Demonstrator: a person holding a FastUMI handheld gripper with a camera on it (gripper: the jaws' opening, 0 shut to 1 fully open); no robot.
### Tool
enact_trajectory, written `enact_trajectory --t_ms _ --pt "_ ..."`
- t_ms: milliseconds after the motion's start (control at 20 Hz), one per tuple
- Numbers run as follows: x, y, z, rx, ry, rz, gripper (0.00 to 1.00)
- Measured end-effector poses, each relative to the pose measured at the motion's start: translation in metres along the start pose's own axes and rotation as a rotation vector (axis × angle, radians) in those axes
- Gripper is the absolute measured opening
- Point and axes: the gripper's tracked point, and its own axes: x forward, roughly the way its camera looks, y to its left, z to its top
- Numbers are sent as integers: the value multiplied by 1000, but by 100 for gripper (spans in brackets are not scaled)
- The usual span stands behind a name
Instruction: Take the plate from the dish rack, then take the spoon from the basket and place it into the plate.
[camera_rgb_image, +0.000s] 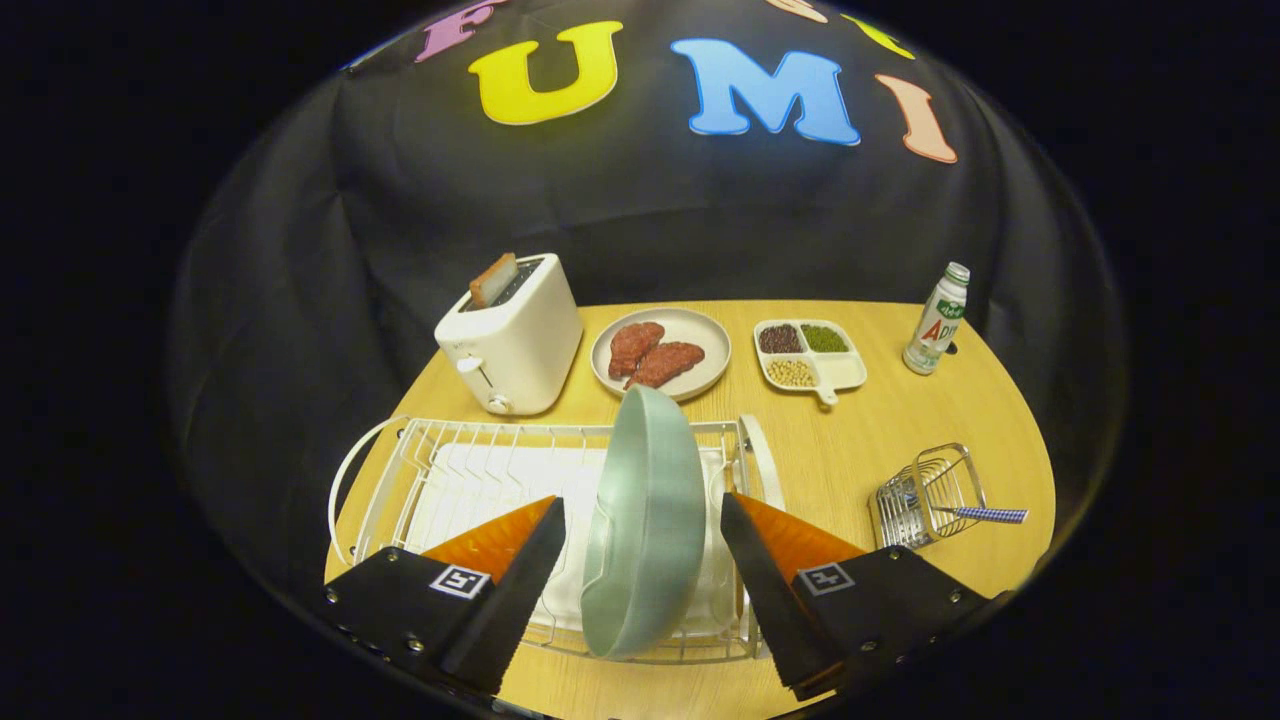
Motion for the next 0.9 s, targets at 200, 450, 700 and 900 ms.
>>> enact_trajectory --t_ms 200,450,700,900 --pt "20 6 -15 5 109 -11 88" --pt "30 2 -27 -52 192 -87 40" --pt "21 -1 -24 -102 228 -206 33" --pt "13 8 -11 -202 200 -309 32"
